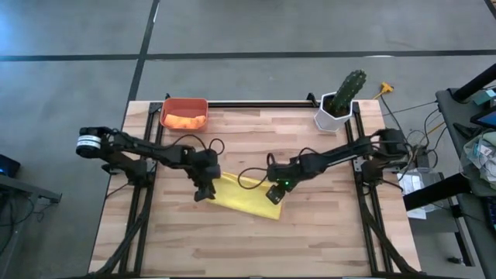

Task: Roll microfiber towels into tight, uniform cylinder then place into a basket
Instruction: Roll the yellow towel

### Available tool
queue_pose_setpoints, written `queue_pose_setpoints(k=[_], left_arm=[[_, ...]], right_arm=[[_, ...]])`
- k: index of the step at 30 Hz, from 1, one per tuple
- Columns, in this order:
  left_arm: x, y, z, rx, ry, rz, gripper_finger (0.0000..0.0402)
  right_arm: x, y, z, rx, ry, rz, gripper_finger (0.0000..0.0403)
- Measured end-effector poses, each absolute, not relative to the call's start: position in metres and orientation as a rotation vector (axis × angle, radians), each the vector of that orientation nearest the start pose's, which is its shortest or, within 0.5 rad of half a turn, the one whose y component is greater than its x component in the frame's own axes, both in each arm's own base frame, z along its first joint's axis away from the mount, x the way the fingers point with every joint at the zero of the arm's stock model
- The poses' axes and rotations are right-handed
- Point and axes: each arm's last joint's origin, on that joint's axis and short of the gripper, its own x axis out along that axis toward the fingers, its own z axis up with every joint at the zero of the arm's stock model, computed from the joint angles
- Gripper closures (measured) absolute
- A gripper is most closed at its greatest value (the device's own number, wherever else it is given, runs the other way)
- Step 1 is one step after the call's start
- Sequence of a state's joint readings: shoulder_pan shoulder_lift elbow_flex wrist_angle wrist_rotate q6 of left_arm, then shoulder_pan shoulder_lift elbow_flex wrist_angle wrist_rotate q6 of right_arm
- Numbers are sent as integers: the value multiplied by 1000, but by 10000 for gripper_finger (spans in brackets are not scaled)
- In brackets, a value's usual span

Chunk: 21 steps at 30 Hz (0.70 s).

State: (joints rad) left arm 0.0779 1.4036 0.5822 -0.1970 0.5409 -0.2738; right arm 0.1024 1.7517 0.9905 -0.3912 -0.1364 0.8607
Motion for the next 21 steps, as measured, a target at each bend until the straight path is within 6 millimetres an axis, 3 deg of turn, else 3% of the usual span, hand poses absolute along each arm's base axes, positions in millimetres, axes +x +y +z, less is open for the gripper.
queue_pose_setpoints(k=[8,15,21], left_arm=[[224,-8,132,-606,1129,-235,253],[217,-22,126,-629,1182,-254,253],[223,-24,136,-630,1158,-248,253]], right_arm=[[329,37,129,762,1209,-327,253],[329,29,131,689,1179,-354,254],[328,18,133,666,1197,-296,254]])
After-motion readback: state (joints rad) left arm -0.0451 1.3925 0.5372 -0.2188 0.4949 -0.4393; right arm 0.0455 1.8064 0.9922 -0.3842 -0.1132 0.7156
